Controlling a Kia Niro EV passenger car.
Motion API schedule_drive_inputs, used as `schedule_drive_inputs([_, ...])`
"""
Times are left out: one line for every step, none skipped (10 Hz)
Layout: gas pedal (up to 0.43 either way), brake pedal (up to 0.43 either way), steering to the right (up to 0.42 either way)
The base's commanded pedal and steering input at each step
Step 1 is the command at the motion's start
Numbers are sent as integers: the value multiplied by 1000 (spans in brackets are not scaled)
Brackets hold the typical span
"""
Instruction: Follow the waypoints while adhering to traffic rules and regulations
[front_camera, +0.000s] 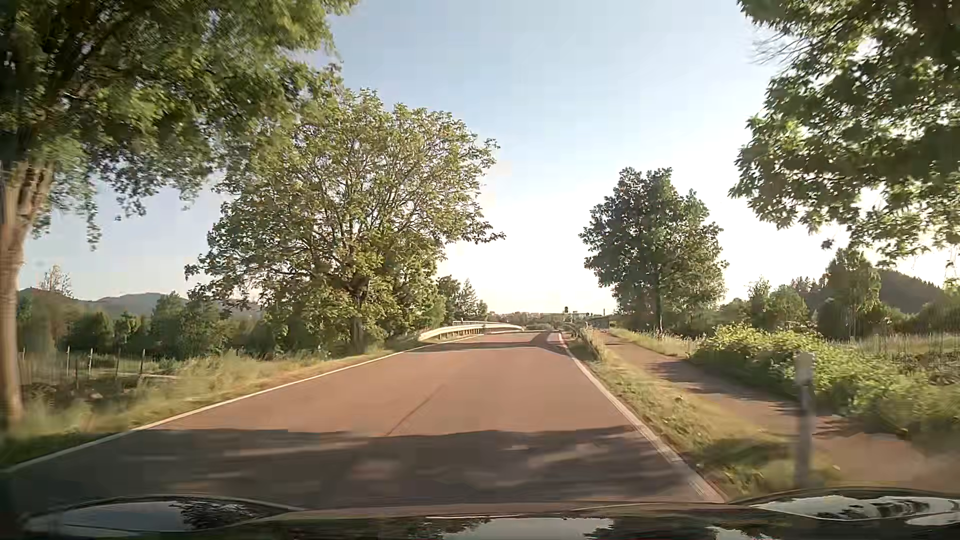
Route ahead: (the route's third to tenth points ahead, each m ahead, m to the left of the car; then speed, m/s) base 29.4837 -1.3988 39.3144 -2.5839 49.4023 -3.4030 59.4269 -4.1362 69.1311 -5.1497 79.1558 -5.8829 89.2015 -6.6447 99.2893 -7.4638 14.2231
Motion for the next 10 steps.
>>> schedule_drive_inputs([299, 0, 13])
schedule_drive_inputs([299, 0, 13])
schedule_drive_inputs([299, 0, 12])
schedule_drive_inputs([287, 0, 12])
schedule_drive_inputs([287, 0, 13])
schedule_drive_inputs([287, 0, 12])
schedule_drive_inputs([287, 0, 12])
schedule_drive_inputs([268, 0, 12])
schedule_drive_inputs([248, 0, 13])
schedule_drive_inputs([248, 0, 12])
